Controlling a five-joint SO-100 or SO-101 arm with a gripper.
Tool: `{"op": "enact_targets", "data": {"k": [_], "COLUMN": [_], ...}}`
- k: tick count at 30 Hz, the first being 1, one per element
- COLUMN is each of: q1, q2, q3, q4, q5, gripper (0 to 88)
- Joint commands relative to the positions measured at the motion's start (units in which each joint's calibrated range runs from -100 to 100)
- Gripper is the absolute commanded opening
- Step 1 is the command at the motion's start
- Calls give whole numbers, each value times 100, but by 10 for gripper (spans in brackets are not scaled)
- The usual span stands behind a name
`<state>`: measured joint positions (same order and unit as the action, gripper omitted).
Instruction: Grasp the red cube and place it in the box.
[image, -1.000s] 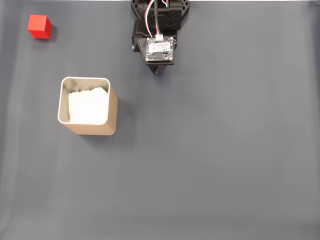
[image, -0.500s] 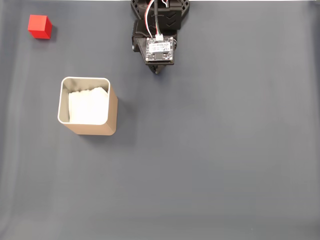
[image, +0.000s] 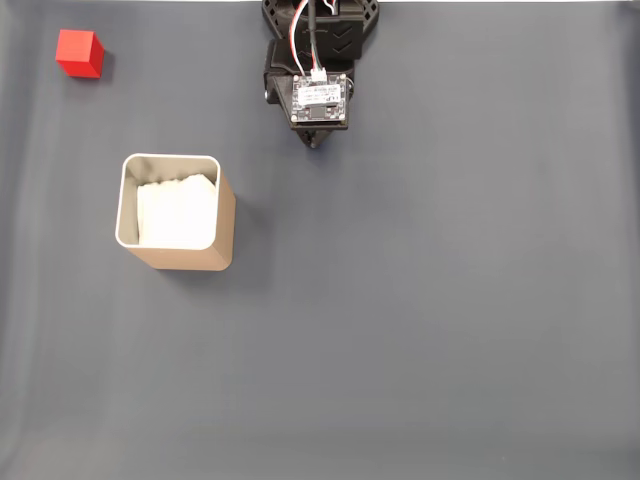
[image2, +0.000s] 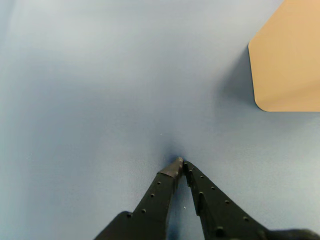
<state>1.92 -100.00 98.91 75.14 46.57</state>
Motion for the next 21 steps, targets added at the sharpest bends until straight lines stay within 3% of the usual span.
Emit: {"op": "enact_targets", "data": {"k": [1, 9, 21], "q1": [-18, -18, 18], "q2": [9, 9, 9], "q3": [91, 91, 91], "q4": [89, -206, -1552], "q5": [-20, -78, -161], "gripper": [2, 2, 2]}}
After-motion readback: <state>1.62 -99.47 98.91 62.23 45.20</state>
